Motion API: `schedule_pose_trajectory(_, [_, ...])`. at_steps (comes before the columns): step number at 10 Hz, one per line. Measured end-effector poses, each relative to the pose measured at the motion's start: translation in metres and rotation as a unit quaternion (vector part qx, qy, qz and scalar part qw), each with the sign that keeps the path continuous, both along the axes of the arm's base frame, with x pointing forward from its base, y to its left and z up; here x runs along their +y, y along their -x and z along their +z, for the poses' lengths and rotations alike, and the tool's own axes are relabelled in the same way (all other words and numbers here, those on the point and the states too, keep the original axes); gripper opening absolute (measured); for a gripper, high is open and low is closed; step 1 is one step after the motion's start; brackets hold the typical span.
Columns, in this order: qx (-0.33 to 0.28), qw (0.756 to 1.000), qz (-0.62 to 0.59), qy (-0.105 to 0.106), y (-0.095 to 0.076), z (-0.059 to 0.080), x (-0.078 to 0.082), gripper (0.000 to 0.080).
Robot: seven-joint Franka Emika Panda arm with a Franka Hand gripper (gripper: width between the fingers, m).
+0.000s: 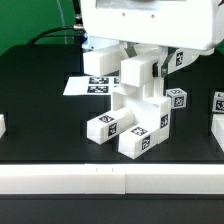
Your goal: Assemble chair
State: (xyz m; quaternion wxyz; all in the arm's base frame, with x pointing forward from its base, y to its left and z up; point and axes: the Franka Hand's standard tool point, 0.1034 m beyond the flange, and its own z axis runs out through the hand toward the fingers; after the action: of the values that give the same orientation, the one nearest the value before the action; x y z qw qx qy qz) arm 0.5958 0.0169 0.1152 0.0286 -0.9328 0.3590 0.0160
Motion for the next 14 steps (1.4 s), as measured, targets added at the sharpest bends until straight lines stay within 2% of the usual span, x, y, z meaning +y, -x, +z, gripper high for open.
schedule_pose_trajectory(4, [0.003, 1.0, 0.003, 0.002, 0.002, -0.007, -0.002, 0.0289])
schedule_pose_trajectory(14, [0.017, 1.0, 0.006, 0.014, 0.008, -0.04, -0.007, 0.0289])
